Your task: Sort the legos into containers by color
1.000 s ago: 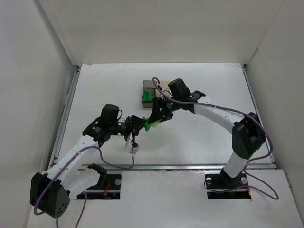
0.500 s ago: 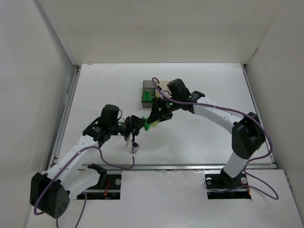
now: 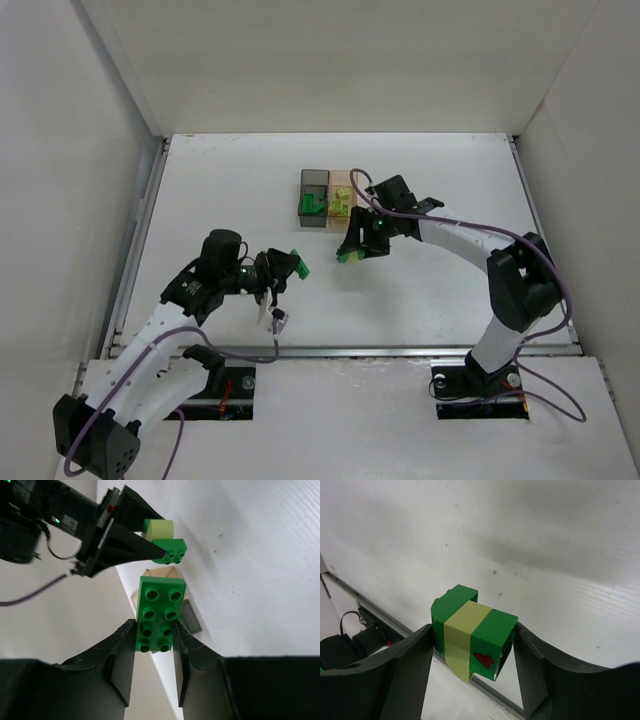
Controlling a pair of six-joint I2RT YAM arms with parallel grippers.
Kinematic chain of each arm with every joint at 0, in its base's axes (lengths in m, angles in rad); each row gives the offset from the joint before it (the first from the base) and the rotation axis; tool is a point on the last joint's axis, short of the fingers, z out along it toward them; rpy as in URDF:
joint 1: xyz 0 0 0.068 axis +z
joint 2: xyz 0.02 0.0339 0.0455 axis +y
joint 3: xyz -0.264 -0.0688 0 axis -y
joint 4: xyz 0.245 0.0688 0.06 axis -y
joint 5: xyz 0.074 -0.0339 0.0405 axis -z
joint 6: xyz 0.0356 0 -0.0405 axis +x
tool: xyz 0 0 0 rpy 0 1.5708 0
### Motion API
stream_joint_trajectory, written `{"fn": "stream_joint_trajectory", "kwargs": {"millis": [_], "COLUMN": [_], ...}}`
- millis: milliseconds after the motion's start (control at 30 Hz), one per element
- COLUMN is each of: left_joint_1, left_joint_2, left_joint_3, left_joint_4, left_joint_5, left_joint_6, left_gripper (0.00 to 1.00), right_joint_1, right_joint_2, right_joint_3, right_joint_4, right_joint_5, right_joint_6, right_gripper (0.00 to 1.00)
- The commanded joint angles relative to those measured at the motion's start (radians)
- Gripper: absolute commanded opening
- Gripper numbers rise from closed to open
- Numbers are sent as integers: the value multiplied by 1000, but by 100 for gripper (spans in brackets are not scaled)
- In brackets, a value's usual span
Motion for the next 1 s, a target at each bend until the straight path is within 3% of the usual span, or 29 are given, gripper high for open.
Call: {"fn": "stream_joint_trajectory", "kwargs": {"millis": [0, 67, 100, 200, 233, 400, 500, 600, 733, 767, 967], "left_joint_1": [-12, -12, -12, 2, 17, 65, 95, 124, 147, 147, 169], "left_joint_2": [6, 66, 156, 310, 410, 595, 698, 804, 907, 924, 997], "left_joint_3": [-59, -59, -29, 187, 302, 438, 496, 568, 634, 648, 705], "left_joint_4": [174, 428, 472, 511, 511, 610, 640, 606, 587, 587, 587], "left_joint_5": [-48, -126, -163, -205, -205, -69, -58, -107, -107, -117, -162], "left_joint_6": [-210, -482, -710, -1062, -1279, -1733, -1920, -1996, -2060, -2060, -2083], "left_gripper": [0, 0, 0, 0, 0, 0, 0, 0, 15, 25, 43], "right_joint_1": [4, 4, 4, -7, -18, -18, -18, -27, -36, -36, -36], "right_joint_2": [-60, -72, -86, -112, -112, -101, -83, -83, -83, -74, -74], "right_joint_3": [31, 31, 22, 10, 1, 15, 38, 47, 65, 76, 99], "right_joint_4": [4, -5, -5, 4, 4, 15, 5, 5, 24, 24, 15], "right_joint_5": [77, 108, 108, 149, 158, 169, 169, 180, 171, 171, 171], "right_joint_6": [-7, -16, -16, -16, -25, -71, -108, -131, -157, -169, -189], "right_gripper": [0, 0, 0, 0, 0, 0, 0, 0, 0, 0, 0]}}
